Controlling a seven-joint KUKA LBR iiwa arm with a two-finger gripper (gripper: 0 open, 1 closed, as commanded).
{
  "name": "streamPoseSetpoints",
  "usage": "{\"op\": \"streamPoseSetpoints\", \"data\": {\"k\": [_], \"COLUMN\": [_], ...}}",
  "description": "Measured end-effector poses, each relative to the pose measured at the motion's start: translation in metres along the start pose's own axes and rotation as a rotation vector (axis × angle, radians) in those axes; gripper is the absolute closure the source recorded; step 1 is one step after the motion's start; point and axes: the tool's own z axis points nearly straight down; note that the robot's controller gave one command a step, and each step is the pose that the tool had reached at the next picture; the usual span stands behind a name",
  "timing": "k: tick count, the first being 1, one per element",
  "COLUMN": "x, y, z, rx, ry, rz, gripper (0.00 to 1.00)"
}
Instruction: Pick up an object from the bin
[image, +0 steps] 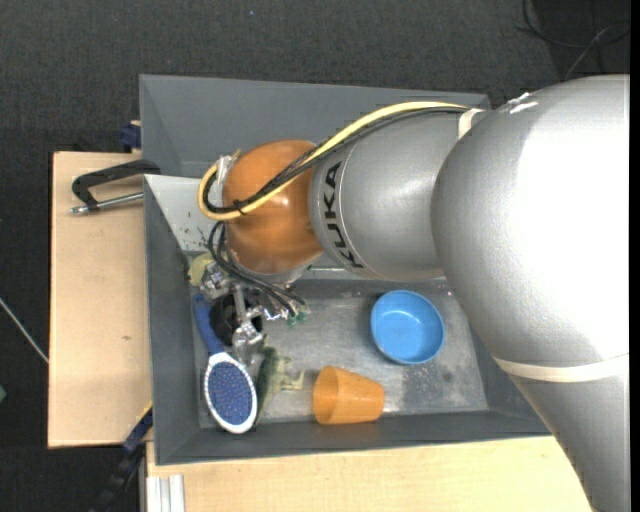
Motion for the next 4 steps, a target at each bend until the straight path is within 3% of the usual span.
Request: {"op": "streamPoseSetpoints", "data": {"k": [1, 2, 3, 4], "x": [-0.018, -0.021, -0.004, 0.017], "y": [-0.006, -0.007, -0.026, -0.033], "z": [0.003, -0.002, 0.004, 0.009], "rx": [-0.006, -0.003, -0.011, -0.011], "ry": [-0.001, -0.008, 0.002, 0.019], "rz": [-0.327, -0.326, -0.073, 0.432], "gripper": [0.0, 1.0, 1.0, 1.0]}}
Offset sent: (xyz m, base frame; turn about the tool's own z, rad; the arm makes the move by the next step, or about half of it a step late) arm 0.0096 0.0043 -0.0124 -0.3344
